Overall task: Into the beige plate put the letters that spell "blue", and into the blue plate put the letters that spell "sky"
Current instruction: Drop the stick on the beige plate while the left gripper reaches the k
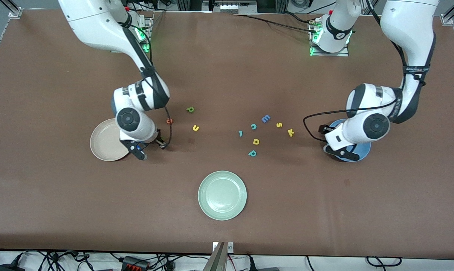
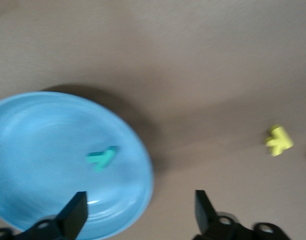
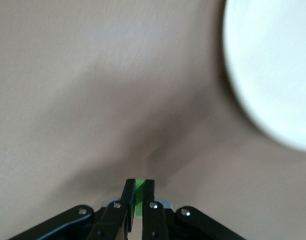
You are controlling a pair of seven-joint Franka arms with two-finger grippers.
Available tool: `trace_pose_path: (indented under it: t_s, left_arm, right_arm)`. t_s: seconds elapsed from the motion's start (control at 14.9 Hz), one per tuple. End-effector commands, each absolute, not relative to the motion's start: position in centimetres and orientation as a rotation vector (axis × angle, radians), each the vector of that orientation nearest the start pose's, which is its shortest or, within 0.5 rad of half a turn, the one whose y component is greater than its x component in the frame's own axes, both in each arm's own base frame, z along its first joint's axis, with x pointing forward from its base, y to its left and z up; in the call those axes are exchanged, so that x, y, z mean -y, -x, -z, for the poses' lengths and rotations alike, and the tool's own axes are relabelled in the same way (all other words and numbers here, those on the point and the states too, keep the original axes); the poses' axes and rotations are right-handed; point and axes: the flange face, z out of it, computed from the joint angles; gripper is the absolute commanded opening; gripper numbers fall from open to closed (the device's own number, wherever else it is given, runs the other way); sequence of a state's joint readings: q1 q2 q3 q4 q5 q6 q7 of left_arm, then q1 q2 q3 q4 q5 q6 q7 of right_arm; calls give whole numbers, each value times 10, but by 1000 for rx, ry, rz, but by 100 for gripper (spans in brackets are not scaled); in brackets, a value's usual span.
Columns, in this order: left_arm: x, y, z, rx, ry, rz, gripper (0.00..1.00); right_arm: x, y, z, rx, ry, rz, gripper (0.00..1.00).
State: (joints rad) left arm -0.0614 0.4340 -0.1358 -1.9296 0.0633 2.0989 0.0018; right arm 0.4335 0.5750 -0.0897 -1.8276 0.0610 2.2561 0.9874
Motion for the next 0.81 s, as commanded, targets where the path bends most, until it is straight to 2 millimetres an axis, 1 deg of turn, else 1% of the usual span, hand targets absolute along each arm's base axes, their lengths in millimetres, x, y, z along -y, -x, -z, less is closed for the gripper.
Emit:
trace_pose_path:
  t_s: [0.0, 0.13, 0.2, 0.27, 0.34, 0.47, 0.54, 0.61, 0.67, 0.74]
  left_arm:
    - [164, -570, -253, -135, 3078, -376, 100]
    - [191, -564, -248, 79, 3082, -354, 100]
    - [198, -563, -242, 175, 3079, -345, 100]
    - [205, -559, -234, 234, 3076, -337, 100]
    - [210, -554, -227, 272, 3082, -313, 100]
    - [210, -543, -209, 330, 3104, -255, 100]
    - [210, -538, -201, 340, 3116, -234, 100]
    - [212, -536, -196, 350, 3118, -234, 100]
    - [212, -536, -193, 354, 3119, -238, 100]
    - [212, -535, -185, 350, 3120, -247, 95]
  right_arm:
    - [-170, -602, -233, -927, 3089, -294, 9]
    - [-136, -603, -244, -842, 3113, -351, 9]
    - [-117, -603, -248, -800, 3117, -385, 10]
    - [-100, -602, -247, -770, 3118, -413, 9]
    - [-84, -600, -242, -739, 3119, -435, 9]
    - [-65, -598, -228, -718, 3118, -462, 11]
    - [-54, -599, -217, -716, 3121, -468, 12]
    - [-43, -600, -209, -691, 3121, -470, 13]
    - [-34, -601, -203, -669, 3118, -477, 26]
    - [-27, -602, -203, -684, 3112, -476, 81]
